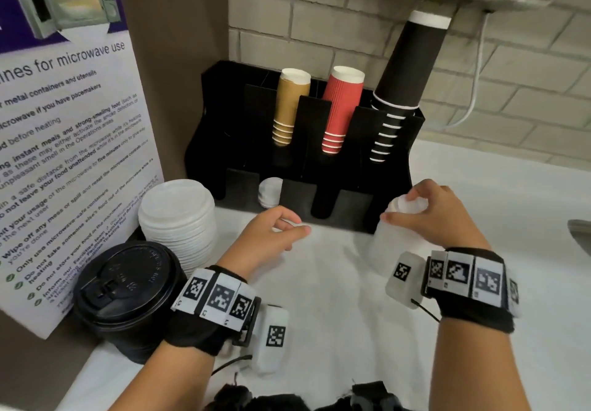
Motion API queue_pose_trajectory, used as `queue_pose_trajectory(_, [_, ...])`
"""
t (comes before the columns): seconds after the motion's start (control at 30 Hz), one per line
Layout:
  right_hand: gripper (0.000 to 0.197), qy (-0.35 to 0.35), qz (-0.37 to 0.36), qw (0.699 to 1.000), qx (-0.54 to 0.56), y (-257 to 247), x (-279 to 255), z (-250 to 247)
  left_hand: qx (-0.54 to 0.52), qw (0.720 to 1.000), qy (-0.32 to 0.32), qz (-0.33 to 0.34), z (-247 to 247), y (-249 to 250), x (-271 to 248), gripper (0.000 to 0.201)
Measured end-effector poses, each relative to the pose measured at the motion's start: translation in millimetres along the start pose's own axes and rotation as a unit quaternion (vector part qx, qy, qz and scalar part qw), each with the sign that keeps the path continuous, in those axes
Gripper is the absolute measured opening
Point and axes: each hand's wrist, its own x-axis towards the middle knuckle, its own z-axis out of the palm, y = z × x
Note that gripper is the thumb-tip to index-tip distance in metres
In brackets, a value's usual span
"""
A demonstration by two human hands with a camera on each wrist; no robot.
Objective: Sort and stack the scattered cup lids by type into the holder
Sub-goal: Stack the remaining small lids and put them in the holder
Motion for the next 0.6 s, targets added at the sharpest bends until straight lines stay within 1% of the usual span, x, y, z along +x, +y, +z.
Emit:
queue_pose_trajectory(0.13, [0.05, 0.02, -0.01, 1.0, 0.004, 7.6, 3.0, 10.9, 0.005, 1.0, -0.001, 0.005, 0.3, 0.7, 2.2, 0.018])
queue_pose_trajectory(0.27, [0.049, 0.031, -0.013, 0.999, 0.012, 8.4, 3.4, 9.2, 0.011, 1.0, -0.003, 0.01, 0.8, 1.2, 2.2, 0.019])
queue_pose_trajectory(0.33, [0.049, 0.046, -0.015, 0.999, 0.013, 7.1, 1.7, 5.6, 0.012, 1.0, -0.002, 0.012, 1.1, 2.2, 1.6, 0.019])
queue_pose_trajectory(0.4, [0.049, 0.072, -0.032, 0.997, 0.016, 2.9, -1.5, 0.6, 0.015, 1.0, 0.003, 0.027, 1.4, 4.9, -0.6, 0.023])
queue_pose_trajectory(0.43, [0.05, 0.083, -0.051, 0.995, 0.032, -1.6, -3.3, -1.8, 0.018, 0.999, 0.004, 0.042, 1.5, 7.0, -2.0, 0.029])
queue_pose_trajectory(0.5, [0.053, 0.081, -0.106, 0.985, 0.105, -18.5, -8.7, -3.5, 0.007, 0.996, -0.008, 0.084, 3.3, 12.9, -6.0, 0.05])
queue_pose_trajectory(0.53, [0.054, 0.059, -0.135, 0.978, 0.148, -30.0, -12.7, -1.6, -0.009, 0.994, -0.019, 0.106, 4.8, 16.1, -8.0, 0.064])
queue_pose_trajectory(0.6, [0.056, -0.015, -0.182, 0.96, 0.21, -53.4, -21.1, 7.7, -0.057, 0.987, -0.044, 0.142, 8.4, 21.2, -10.8, 0.086])
